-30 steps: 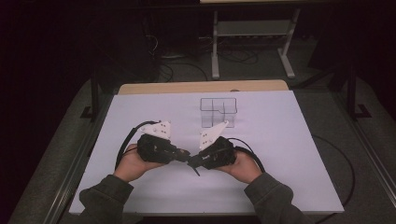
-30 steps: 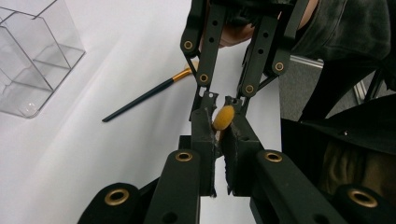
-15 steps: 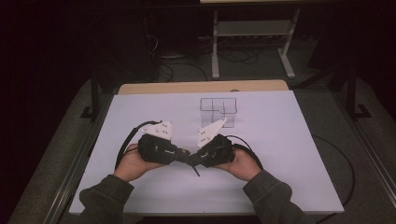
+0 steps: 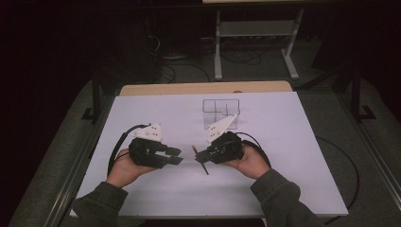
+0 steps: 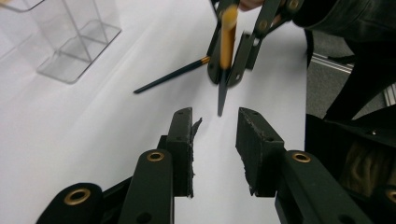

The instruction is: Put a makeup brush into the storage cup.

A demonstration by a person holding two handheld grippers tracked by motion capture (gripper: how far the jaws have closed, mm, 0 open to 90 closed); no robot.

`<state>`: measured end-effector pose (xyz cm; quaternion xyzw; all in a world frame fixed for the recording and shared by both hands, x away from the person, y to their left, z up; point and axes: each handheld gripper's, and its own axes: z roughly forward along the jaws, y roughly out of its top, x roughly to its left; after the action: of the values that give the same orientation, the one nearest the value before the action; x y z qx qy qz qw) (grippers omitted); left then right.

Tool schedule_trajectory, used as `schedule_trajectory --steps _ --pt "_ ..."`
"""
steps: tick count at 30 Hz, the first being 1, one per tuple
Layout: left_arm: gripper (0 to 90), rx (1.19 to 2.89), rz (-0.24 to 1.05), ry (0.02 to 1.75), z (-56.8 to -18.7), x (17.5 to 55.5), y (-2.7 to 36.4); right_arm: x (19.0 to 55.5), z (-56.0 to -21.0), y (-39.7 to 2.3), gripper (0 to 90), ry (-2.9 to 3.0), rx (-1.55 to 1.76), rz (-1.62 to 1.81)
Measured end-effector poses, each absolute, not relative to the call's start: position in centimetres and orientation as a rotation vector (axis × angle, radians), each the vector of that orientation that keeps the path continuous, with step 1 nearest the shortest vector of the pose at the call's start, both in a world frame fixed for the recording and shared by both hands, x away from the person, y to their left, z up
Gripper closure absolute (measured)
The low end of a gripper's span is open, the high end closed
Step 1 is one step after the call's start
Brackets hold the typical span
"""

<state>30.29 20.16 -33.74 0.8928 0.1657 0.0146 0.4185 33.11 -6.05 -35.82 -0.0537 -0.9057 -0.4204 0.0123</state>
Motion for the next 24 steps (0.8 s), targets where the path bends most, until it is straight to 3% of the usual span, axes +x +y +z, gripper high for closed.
schedule_trajectory --steps 24 --pt "57.3 2.251 0.131 0.518 -35.8 29.4 22.6 36.6 -33.3 -8.6 82.4 -2.832 -0.296 -1.267"
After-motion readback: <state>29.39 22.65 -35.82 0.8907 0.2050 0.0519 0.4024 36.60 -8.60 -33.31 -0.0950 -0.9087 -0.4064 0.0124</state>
